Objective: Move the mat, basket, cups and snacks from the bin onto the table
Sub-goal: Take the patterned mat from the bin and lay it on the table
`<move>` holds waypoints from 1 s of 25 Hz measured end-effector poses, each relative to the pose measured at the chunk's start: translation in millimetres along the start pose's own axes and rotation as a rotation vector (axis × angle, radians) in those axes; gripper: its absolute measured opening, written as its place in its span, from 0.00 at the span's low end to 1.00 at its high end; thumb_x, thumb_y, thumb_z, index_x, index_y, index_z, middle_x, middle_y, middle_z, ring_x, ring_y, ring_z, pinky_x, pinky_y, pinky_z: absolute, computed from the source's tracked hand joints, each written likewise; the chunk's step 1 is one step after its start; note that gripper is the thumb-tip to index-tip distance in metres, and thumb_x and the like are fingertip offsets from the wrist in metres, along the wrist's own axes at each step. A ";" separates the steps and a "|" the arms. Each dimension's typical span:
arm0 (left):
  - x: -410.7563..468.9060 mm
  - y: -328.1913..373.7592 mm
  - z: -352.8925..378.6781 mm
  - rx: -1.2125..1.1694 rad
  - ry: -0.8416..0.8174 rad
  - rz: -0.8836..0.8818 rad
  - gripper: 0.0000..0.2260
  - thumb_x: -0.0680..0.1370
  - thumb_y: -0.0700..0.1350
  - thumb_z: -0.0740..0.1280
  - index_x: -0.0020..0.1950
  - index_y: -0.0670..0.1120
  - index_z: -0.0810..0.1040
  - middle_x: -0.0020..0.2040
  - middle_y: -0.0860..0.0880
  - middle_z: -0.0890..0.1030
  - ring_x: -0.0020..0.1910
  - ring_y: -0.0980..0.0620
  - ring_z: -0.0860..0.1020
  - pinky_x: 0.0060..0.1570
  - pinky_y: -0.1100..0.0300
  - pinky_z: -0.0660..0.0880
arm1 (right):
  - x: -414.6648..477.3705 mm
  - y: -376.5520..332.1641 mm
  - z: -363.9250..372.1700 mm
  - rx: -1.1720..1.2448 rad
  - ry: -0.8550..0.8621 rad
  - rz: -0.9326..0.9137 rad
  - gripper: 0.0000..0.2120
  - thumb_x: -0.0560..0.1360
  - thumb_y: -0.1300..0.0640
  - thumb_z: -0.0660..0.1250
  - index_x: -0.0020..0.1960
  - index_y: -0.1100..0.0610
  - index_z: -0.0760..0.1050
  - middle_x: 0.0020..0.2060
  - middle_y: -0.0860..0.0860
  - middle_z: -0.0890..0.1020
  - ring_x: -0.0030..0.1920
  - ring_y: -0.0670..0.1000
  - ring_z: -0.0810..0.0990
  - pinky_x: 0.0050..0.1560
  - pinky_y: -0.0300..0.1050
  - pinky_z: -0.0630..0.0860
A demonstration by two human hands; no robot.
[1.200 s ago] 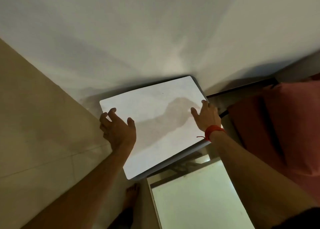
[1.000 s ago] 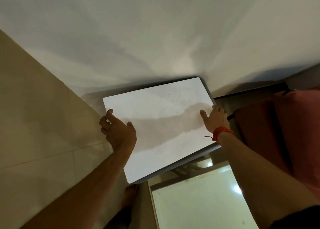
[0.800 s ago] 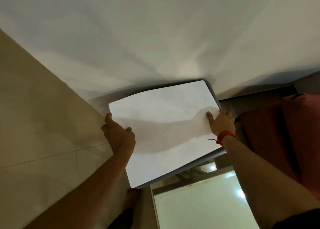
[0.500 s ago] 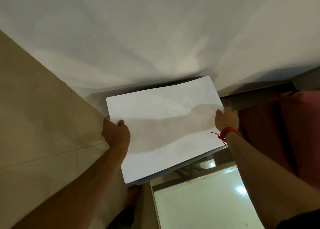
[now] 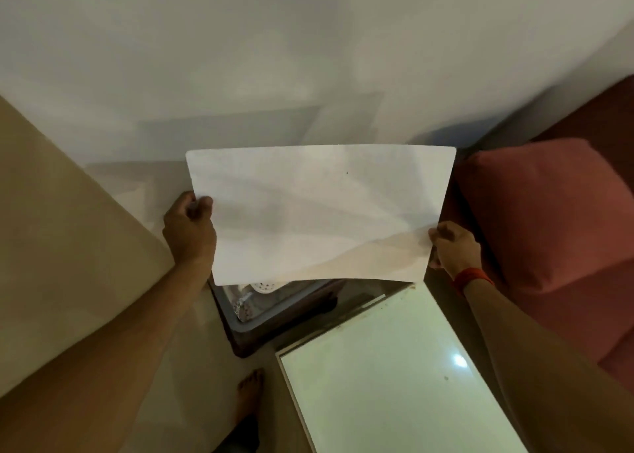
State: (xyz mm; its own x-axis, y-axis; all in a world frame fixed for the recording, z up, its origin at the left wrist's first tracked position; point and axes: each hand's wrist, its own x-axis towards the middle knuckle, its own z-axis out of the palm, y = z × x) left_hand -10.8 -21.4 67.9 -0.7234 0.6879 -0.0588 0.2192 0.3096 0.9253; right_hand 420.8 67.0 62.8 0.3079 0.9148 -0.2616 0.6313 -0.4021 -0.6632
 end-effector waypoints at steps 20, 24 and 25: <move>-337.9 -31.4 90.6 0.113 -1.124 -0.146 0.17 0.77 0.37 0.73 0.64 0.47 0.81 0.49 0.43 0.87 0.41 0.51 0.86 0.36 0.56 0.84 | -385.5 442.4 -231.2 0.865 0.249 0.599 0.21 0.77 0.65 0.72 0.67 0.56 0.74 0.52 0.55 0.86 0.47 0.56 0.85 0.43 0.51 0.82; -407.5 -79.8 126.5 0.240 -1.178 -0.068 0.09 0.76 0.38 0.74 0.53 0.51 0.84 0.46 0.44 0.88 0.39 0.53 0.86 0.39 0.53 0.84 | -439.7 526.6 -216.8 0.835 0.377 0.709 0.18 0.76 0.65 0.72 0.65 0.60 0.77 0.52 0.58 0.86 0.48 0.58 0.84 0.49 0.55 0.82; -421.5 -90.1 131.8 0.266 -1.192 -0.057 0.09 0.76 0.39 0.74 0.51 0.52 0.84 0.44 0.46 0.89 0.39 0.53 0.87 0.37 0.54 0.84 | -449.2 545.4 -211.5 0.817 0.401 0.736 0.18 0.76 0.65 0.73 0.65 0.60 0.77 0.52 0.59 0.86 0.48 0.58 0.84 0.51 0.57 0.82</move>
State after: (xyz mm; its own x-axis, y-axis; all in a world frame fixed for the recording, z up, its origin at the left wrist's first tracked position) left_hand 360.7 -252.7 -40.0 0.2863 0.7965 -0.5326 0.4348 0.3873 0.8130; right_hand 777.3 -571.5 -33.0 0.7030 0.3353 -0.6272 -0.3934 -0.5514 -0.7357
